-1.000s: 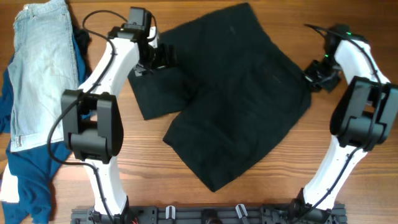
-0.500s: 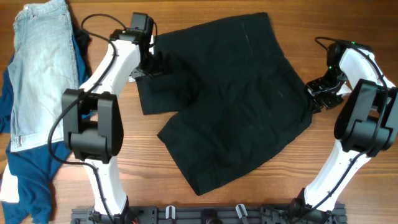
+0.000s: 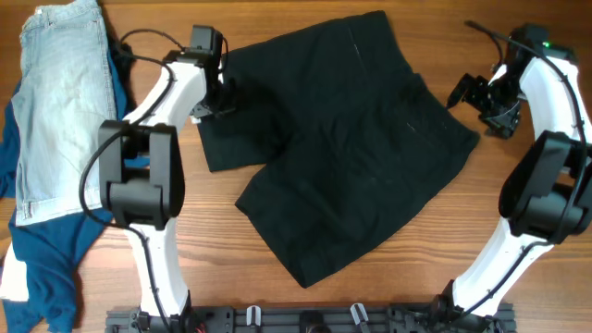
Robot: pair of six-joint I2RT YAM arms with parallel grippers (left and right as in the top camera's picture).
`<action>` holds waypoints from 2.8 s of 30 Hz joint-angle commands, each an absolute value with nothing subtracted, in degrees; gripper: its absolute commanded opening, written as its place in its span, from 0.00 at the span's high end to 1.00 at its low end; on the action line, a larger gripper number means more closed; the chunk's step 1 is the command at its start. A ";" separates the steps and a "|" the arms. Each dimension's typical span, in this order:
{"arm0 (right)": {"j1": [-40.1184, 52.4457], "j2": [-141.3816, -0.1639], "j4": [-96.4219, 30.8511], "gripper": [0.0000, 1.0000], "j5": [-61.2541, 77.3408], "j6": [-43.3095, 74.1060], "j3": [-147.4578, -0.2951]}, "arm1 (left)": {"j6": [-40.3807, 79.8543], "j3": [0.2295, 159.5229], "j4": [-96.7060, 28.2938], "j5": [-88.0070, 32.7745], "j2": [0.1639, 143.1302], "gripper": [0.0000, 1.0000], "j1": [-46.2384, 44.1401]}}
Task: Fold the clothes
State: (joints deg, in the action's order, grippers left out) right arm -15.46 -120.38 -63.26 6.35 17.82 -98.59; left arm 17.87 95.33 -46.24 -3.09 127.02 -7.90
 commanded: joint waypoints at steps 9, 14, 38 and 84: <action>-11.99 -118.26 -60.31 0.00 7.27 14.61 -99.85 | 12.10 94.43 -37.76 2.24 137.53 0.07 -7.79; -12.01 -118.26 -59.90 0.00 7.09 15.44 -99.85 | 2.70 94.43 -27.00 7.62 144.51 0.05 -5.15; -9.98 -100.44 -64.42 0.00 11.73 16.45 -102.43 | 9.17 115.52 -66.48 6.44 118.67 0.00 -12.67; -9.91 -97.27 -75.24 0.00 14.87 10.55 -101.86 | 79.75 41.89 -52.40 -6.35 80.73 0.45 -27.64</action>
